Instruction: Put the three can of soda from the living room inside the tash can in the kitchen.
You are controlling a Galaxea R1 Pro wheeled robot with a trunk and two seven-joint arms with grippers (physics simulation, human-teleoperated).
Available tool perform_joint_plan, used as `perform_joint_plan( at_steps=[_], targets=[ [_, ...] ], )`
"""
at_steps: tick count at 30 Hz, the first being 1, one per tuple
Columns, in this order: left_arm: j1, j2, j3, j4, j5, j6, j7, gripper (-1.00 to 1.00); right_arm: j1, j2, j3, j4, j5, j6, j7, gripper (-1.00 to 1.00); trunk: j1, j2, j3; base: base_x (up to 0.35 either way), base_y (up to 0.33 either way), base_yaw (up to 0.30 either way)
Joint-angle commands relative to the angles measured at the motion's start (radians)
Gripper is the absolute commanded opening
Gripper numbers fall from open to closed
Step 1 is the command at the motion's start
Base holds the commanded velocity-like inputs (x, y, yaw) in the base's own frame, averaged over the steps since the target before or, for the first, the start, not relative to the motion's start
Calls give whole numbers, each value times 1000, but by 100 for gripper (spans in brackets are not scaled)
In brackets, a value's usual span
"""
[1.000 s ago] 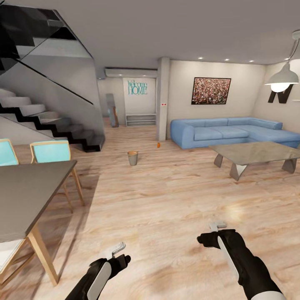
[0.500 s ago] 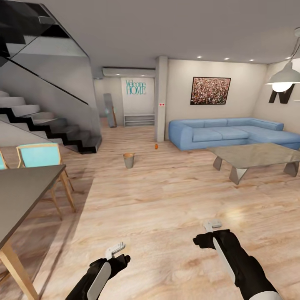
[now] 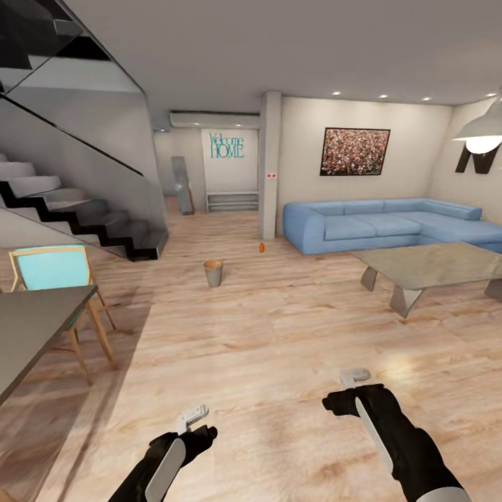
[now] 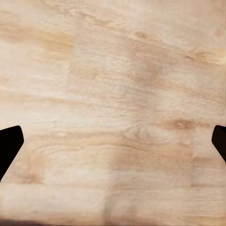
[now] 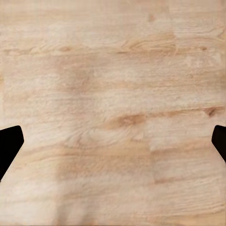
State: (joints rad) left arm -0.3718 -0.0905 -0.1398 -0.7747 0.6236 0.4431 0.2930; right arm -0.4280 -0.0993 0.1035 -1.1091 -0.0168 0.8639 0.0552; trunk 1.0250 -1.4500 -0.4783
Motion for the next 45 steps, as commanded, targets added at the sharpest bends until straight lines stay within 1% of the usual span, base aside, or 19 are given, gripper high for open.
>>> perform_joint_plan(
  at_steps=[1, 4, 22, 45],
  targets=[
    [0, 0, 0, 0, 0, 0, 0, 100, 0, 0, 0, 0, 0, 0, 0, 100, 0, 0, 0, 346, 0, 94],
    [0, 0, -1, 0, 0, 0, 0, 100, 0, 1, -1, 0, 0, 0, 0, 100, 0, 0, 0, 346, 0, 168],
    [1, 0, -3, 0, -1, 0, 0, 100, 0, 1, -1, 0, 0, -1, 0, 100, 0, 0, 0, 346, 0, 275],
    [1, -2, -3, 0, -1, 0, 0, 100, 0, 0, -1, 0, 0, -1, 1, 100, 0, 0, 0, 346, 0, 15]
  ],
)
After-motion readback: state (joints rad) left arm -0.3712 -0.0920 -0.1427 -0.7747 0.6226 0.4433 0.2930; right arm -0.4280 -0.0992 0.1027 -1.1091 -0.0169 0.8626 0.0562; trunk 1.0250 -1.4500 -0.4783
